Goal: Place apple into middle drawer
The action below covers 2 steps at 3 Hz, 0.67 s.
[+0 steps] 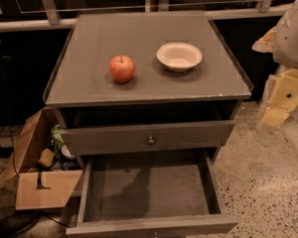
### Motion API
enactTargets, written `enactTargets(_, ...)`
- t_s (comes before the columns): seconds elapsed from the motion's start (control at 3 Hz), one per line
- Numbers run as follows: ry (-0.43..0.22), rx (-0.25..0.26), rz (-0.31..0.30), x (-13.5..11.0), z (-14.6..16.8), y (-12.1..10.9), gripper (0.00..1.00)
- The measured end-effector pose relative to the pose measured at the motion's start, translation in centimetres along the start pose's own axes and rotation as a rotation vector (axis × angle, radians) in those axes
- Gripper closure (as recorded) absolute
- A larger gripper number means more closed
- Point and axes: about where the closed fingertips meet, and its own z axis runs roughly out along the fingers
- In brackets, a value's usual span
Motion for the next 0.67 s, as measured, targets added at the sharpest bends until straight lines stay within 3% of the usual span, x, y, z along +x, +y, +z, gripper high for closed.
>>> enactTargets(0.33, 0.000, 0.000, 0.000, 0.0, 0.0, 0.0, 0.00)
enactTargets(0.67, 0.016, -0.003, -0.076, -3.5, -0.2, -0.8, 0.00)
